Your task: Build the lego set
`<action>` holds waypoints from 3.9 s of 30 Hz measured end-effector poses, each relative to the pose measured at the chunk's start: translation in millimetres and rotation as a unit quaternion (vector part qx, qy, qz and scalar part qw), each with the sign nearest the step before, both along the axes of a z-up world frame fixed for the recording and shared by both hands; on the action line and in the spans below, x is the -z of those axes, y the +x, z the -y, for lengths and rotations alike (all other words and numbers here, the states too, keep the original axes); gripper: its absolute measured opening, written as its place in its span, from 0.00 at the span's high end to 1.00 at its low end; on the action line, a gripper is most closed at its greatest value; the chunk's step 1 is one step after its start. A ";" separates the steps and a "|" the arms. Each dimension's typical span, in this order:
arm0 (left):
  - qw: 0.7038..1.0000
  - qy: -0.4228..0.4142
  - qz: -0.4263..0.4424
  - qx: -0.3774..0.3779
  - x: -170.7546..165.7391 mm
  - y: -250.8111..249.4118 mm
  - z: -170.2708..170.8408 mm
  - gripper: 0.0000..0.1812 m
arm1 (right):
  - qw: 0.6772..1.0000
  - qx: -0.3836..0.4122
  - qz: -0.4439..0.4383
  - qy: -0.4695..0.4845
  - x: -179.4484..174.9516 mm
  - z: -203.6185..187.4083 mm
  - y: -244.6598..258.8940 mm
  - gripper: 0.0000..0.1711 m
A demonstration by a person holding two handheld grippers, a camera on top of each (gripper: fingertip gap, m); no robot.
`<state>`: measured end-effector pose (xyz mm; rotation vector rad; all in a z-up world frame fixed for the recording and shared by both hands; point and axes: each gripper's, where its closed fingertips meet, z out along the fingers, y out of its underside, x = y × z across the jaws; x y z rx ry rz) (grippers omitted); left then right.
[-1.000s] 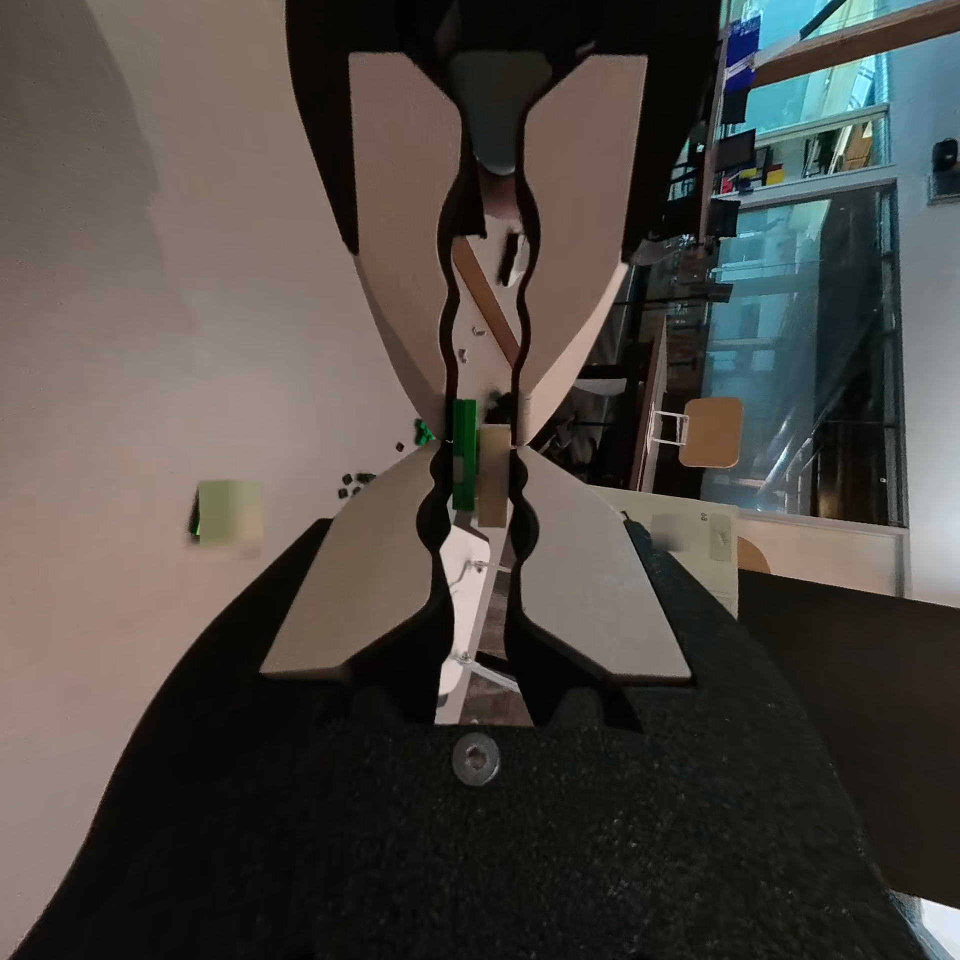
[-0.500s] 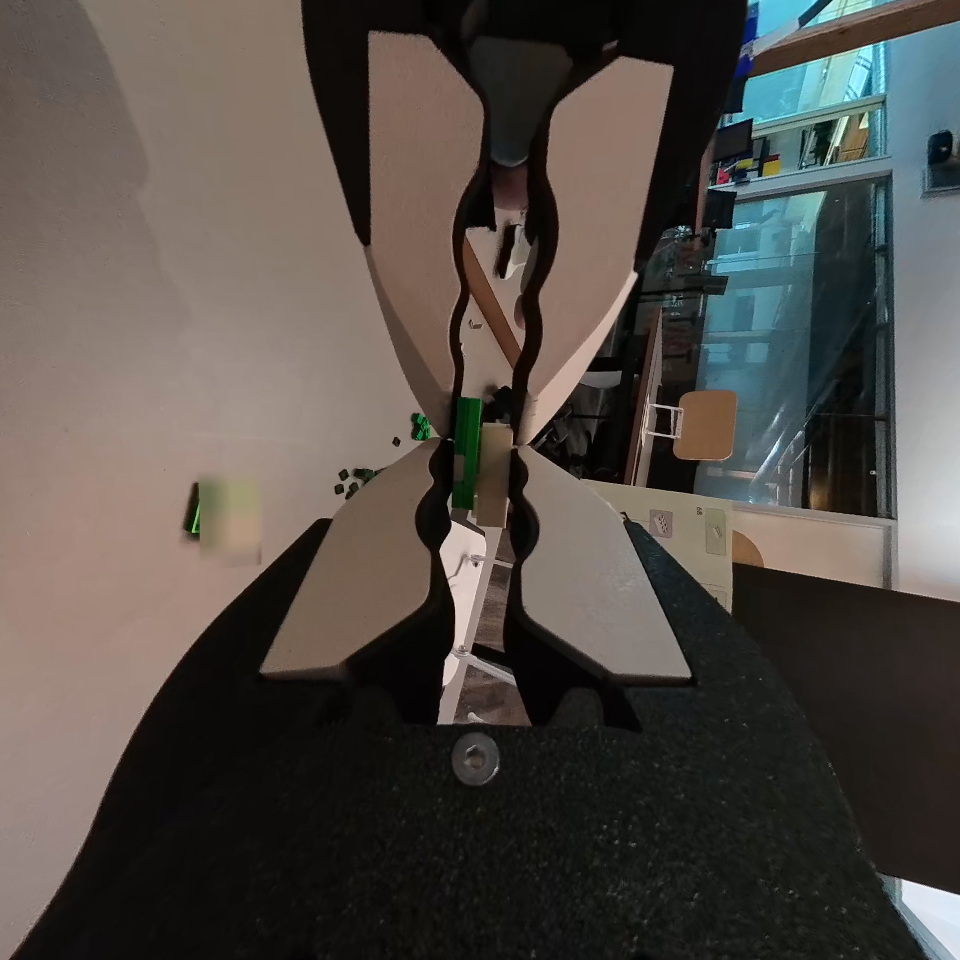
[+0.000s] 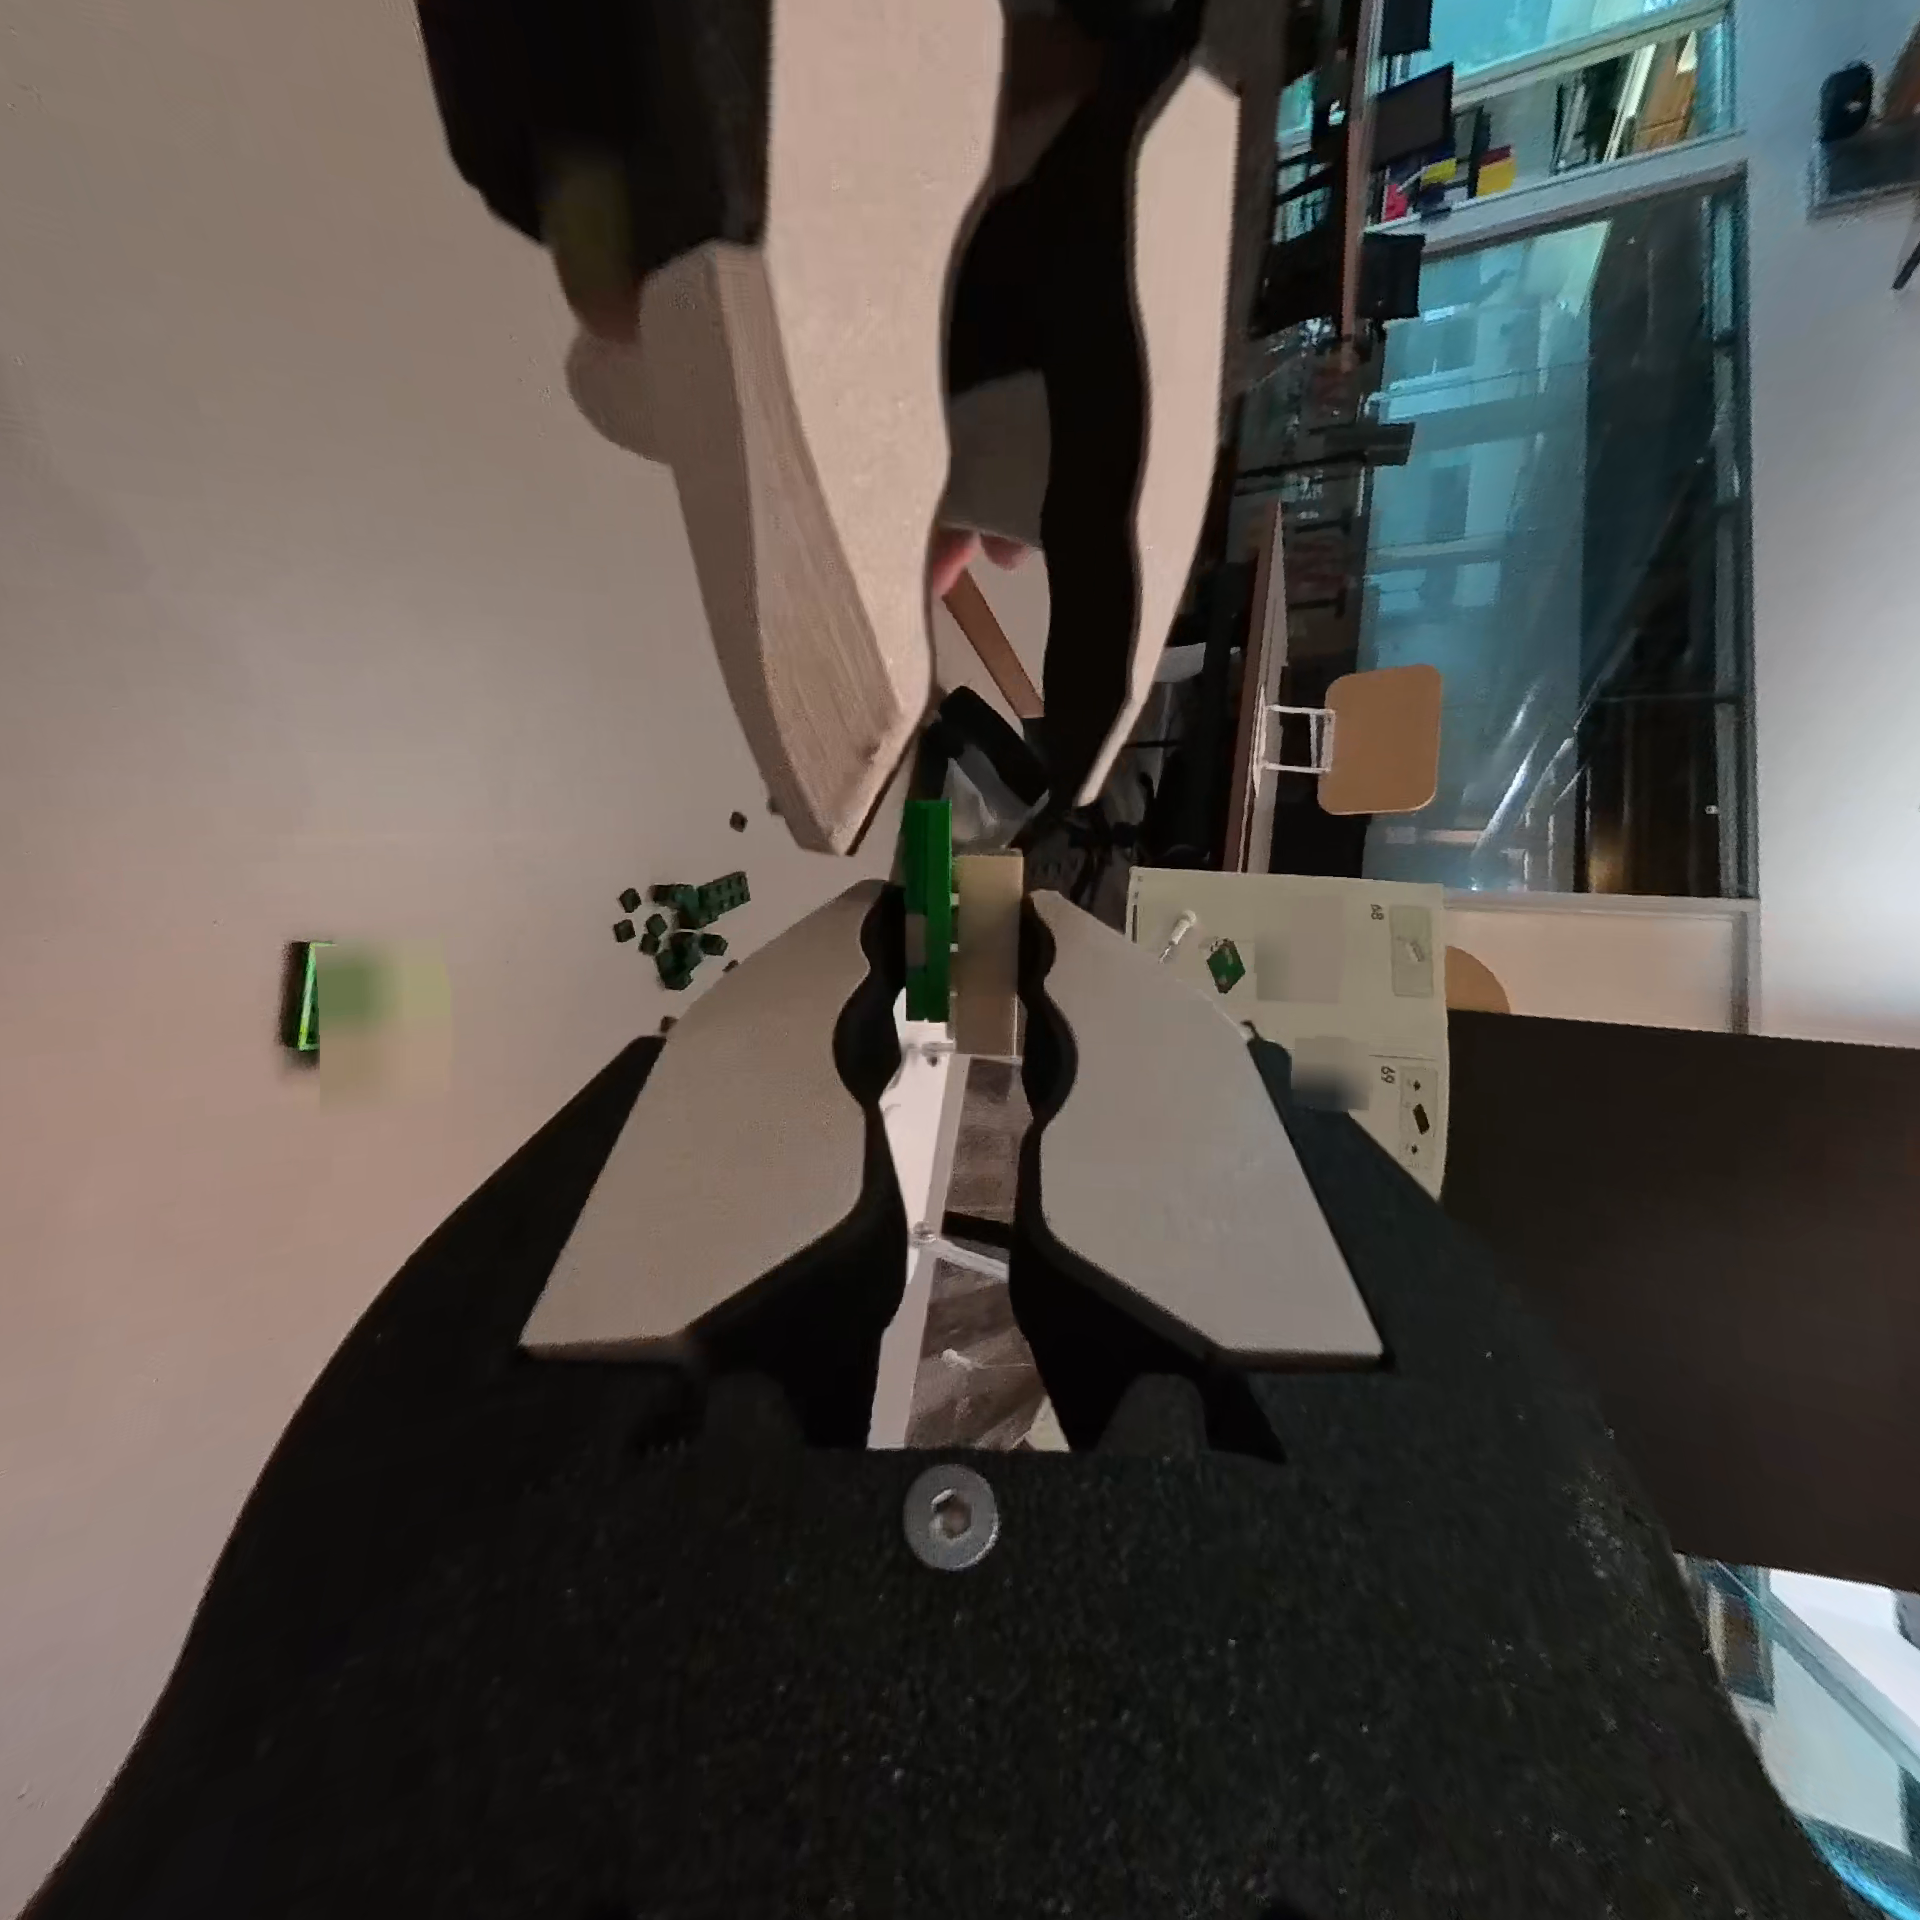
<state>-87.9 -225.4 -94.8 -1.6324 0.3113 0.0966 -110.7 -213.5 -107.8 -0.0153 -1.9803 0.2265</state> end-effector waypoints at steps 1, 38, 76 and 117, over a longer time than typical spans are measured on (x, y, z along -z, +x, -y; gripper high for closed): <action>1.000 -0.012 0.024 0.001 1.2 -1.1 -0.4 0.72 | 1.000 -0.001 -0.004 -0.002 -2.0 0.5 -0.1 0.88; 0.998 0.025 0.049 -0.029 -22.2 10.9 8.0 0.81 | 0.943 -0.065 -0.284 0.163 -48.2 23.7 17.8 0.88; 0.971 0.079 -0.223 -0.046 -20.4 13.7 11.8 0.75 | 0.990 -0.071 -0.096 0.075 -18.9 12.7 15.5 0.88; 0.936 0.150 -0.315 0.049 -18.9 30.3 27.5 0.92 | 0.981 -0.129 0.066 -0.126 -16.8 22.0 30.7 0.84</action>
